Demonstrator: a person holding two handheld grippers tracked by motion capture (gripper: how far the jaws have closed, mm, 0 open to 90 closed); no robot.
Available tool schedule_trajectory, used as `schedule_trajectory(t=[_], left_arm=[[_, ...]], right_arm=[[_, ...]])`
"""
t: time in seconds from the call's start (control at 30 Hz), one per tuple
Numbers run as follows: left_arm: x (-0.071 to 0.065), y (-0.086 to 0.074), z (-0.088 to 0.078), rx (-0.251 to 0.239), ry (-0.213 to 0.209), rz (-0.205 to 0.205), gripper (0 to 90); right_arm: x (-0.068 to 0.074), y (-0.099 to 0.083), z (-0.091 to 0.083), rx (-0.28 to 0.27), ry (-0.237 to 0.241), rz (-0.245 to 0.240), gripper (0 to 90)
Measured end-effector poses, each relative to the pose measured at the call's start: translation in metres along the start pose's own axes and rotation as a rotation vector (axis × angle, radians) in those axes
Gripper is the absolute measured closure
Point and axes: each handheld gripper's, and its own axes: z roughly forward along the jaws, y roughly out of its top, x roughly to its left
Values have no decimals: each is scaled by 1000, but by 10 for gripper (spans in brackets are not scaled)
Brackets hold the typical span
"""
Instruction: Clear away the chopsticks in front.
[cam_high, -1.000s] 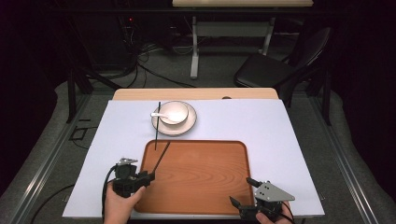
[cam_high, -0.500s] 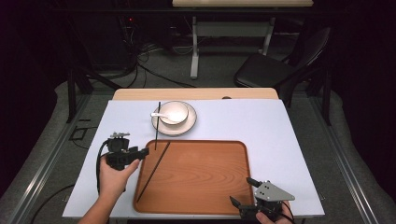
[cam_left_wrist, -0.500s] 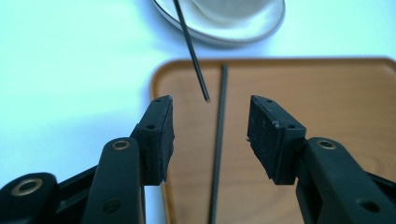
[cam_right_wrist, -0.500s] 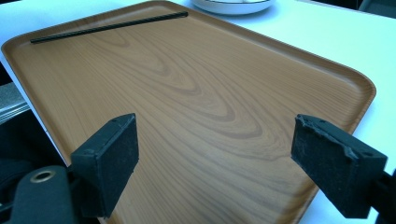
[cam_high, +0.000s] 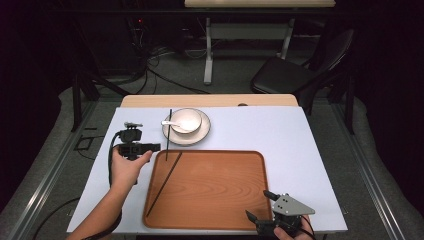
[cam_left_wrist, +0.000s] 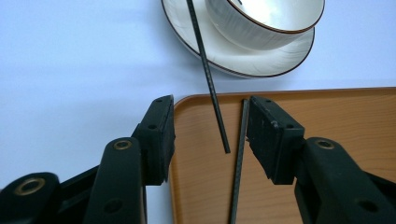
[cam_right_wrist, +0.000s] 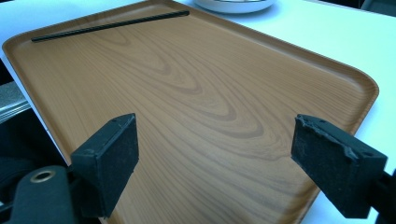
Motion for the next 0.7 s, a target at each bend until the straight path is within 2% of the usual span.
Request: schedule_trajectory(t=[0.13,0.23,0.33,0.6,0.7], left_arm=[[-2,6,11,21,-8,-13,534],[-4,10,23,31,-6,-29,558],[-5,14,37,62,-2,-43,594],[-4,21,58,92,9,-64,637],[-4,21,61,102,7,-67,656]], right_arm=[[-1,0,0,-1,-1,-1,147],[-1,0,0,-2,-1,3,146],[-2,0,-1,-3,-2,5,147],[-2,0,-1,-2,0,10,147],[-2,0,-2,-4,0,12,147]])
